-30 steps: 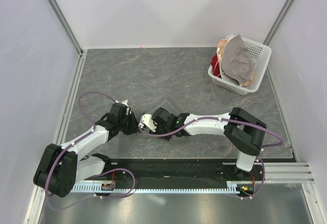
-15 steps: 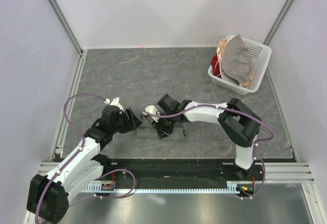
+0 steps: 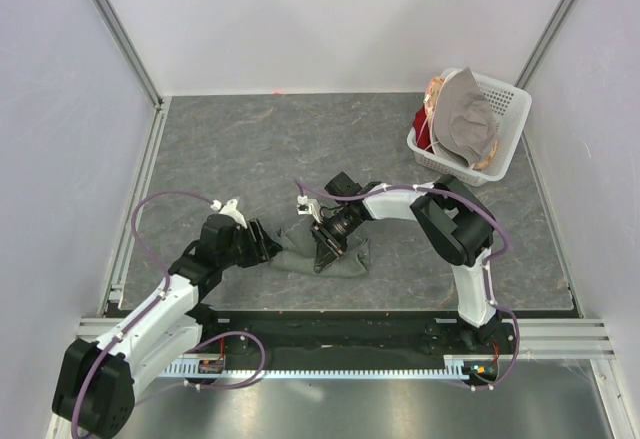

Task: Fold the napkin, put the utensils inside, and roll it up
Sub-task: Roll the napkin with the utensil

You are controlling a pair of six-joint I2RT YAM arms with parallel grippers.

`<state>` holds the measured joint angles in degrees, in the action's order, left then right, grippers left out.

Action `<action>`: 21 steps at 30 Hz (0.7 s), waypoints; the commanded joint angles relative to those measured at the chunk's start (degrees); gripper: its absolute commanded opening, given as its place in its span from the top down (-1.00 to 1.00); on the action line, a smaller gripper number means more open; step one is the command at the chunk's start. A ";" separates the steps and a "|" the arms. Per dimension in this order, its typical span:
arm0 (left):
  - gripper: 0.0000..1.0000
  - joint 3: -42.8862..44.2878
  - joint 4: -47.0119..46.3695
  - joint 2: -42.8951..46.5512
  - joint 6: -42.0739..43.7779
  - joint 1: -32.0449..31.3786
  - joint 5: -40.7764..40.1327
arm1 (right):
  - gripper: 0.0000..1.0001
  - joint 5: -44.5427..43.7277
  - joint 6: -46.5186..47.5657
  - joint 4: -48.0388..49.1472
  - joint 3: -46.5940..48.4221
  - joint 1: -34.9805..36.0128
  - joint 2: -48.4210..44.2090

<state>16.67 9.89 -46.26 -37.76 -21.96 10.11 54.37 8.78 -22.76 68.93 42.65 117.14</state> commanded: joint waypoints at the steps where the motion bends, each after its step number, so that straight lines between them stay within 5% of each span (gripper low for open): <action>1: -0.18 -1.63 -7.33 -1.28 1.81 -0.02 2.46 | 0.50 1.35 1.16 -3.69 0.42 -0.64 3.70; 7: -0.03 -2.60 -11.55 -4.54 1.55 -0.02 3.52 | 0.50 2.14 1.24 -4.13 1.12 -0.99 5.02; 16: 0.68 -1.73 -14.29 -10.60 0.84 -0.02 3.25 | 0.48 0.48 0.54 -4.22 1.12 -1.43 3.97; 21: 0.96 0.56 -10.25 -13.76 0.05 -0.02 0.97 | 0.07 -6.89 -2.88 -3.87 0.16 -1.43 0.02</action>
<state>14.46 -1.87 -58.04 -37.76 -21.96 13.69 58.11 6.15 -25.52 70.24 41.32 119.46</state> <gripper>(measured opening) 0.045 0.382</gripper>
